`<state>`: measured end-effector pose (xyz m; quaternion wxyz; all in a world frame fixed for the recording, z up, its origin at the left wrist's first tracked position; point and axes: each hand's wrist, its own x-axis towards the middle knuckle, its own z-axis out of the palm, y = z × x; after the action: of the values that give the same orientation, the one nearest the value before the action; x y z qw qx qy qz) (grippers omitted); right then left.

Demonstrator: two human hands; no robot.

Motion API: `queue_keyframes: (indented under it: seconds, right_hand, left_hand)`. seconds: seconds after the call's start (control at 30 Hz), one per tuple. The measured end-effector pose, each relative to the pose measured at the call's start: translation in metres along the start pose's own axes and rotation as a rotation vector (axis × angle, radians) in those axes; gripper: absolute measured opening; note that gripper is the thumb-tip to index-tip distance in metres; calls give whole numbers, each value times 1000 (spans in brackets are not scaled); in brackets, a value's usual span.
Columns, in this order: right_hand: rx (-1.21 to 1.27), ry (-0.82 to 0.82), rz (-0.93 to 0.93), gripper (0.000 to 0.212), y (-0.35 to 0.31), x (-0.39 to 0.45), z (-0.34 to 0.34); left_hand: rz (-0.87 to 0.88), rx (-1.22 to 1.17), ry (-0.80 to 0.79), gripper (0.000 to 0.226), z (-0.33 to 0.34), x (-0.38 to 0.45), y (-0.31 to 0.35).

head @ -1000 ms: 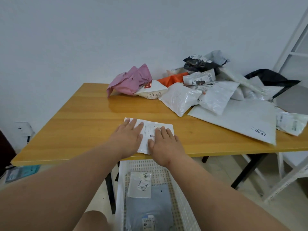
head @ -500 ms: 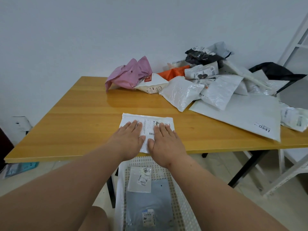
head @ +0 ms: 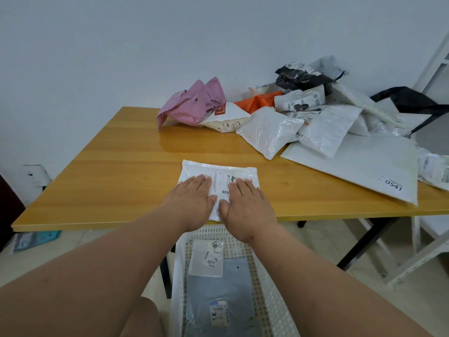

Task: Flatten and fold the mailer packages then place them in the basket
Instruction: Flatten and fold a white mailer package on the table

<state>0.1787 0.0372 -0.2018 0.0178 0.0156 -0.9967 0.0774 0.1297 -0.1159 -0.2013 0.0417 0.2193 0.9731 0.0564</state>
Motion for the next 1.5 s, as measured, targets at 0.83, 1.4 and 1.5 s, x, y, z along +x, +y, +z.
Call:
queue_keyframes:
  seconds: [0.83,1.4,1.5]
  right_hand:
    - [44,-75,-43,56,0,47,-12]
    - [28,-61,-51,56,1,48,-6]
    - [33,-77,-49,57,2,48,-6]
  left_hand:
    - [-64,-50,-94,57,-20,28,-3]
    - [-71,-49,-32,55,-8,28,-4]
    - [-55,-56,10,56,-7,24,-2]
